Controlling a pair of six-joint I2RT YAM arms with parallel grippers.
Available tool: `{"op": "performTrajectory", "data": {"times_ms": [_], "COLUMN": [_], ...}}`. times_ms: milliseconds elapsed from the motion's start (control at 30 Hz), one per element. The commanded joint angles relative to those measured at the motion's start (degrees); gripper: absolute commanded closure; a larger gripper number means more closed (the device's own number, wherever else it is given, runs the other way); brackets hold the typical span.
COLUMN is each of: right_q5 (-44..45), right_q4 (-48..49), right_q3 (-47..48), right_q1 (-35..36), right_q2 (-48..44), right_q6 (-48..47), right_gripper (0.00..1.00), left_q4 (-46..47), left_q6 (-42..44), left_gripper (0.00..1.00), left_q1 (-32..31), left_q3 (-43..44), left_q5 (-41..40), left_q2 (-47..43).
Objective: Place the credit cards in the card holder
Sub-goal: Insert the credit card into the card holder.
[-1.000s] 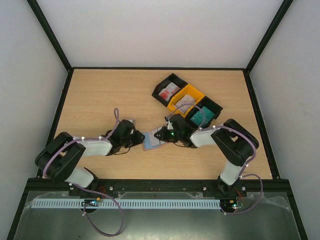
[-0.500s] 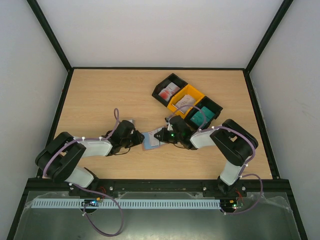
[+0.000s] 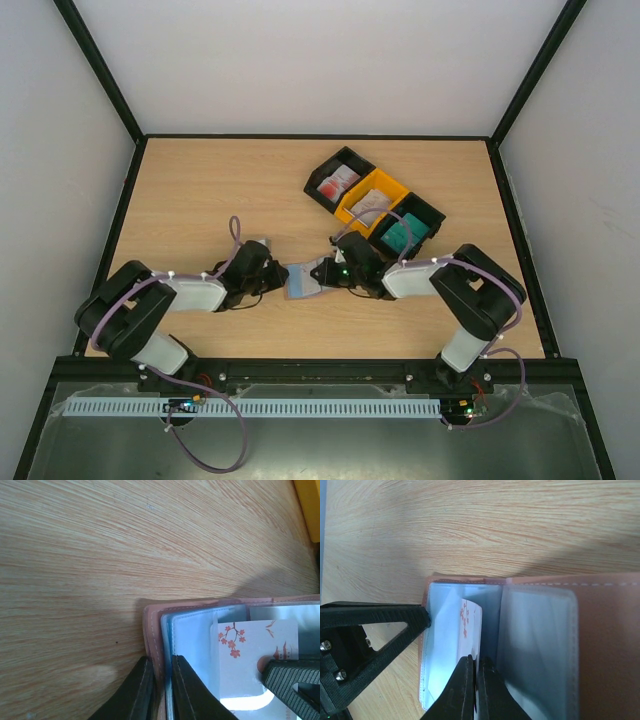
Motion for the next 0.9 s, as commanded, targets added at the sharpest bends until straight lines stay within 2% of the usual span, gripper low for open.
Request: {"op": "performTrajectory", "data": {"times_ms": [0,200,433,867], "right_q5": [1.3,-0.5,1.9,5.2], "right_q4": [-6.3,-0.7,6.6,11.0], "right_q3": [-2.6,-1.6,-2.3,-4.2], "right_q1": [0.5,1.2,2.5,5.5], "right_q2": [1.0,5.3,8.3,8.9], "right_q6": [-0.2,1.4,6.3,11.5], "right_gripper": [0.98,0.98,0.98,0.98], "left_q4": [-8.4,-7.7,-7.4,-6.0], "left_q6": [0.6,0.4,0.0,-1.0], "left_gripper": [0.87,0.87,0.87,0.87], "left_q1": [-0.3,-0.4,-0.5,-1.3], "left_q3": [-1.7,-2.3,-3.0,-4.2], "left_q5": [-2.0,-1.0,-0.7,-0.6], "left_q2": [3.7,3.9,3.6,3.9]}}
